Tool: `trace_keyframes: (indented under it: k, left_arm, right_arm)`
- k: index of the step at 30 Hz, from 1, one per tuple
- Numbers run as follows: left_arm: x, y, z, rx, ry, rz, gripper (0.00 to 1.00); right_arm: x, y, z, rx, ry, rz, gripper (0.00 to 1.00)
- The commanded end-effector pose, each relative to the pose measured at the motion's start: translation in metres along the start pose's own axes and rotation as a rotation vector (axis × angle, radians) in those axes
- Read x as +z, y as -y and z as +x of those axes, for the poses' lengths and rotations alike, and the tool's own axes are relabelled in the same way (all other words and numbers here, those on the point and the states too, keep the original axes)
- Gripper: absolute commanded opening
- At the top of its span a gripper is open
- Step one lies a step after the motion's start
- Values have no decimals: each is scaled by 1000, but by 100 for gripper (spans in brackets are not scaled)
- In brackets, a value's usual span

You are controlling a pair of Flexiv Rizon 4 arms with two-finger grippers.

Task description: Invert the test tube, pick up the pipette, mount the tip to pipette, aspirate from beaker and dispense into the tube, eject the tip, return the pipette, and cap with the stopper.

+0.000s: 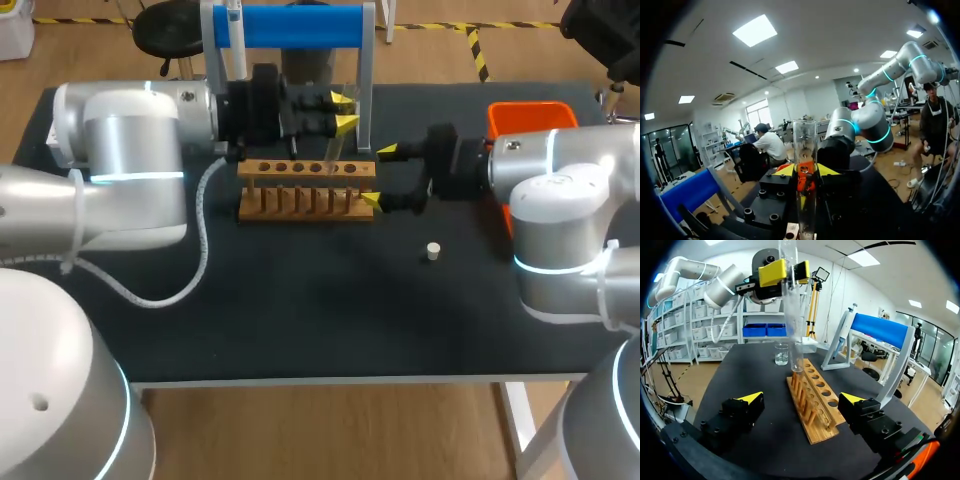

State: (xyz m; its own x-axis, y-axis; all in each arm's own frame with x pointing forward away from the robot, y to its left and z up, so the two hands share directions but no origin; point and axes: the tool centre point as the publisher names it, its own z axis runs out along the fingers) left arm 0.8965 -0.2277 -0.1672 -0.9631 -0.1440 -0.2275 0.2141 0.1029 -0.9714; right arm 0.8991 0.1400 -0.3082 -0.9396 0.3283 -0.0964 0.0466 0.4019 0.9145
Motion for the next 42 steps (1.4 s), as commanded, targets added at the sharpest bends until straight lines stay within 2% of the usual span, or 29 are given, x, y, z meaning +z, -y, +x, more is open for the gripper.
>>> trace_keyframes:
  k: [1,11,18,42]
  left_arm:
    - [1,-8,-6,-22,4,24,0]
    - [-4,-22,-24,-94,-10,45,0]
    - [-6,-24,-36,-106,-15,55,0]
    - [-8,-27,-37,-111,-12,47,0]
  right_arm:
    - [0,1,0,0,-1,-2,100]
    - [0,1,0,0,-1,-2,100]
    - [0,1,0,0,-1,-2,100]
    - [0,1,0,0,-1,-2,100]
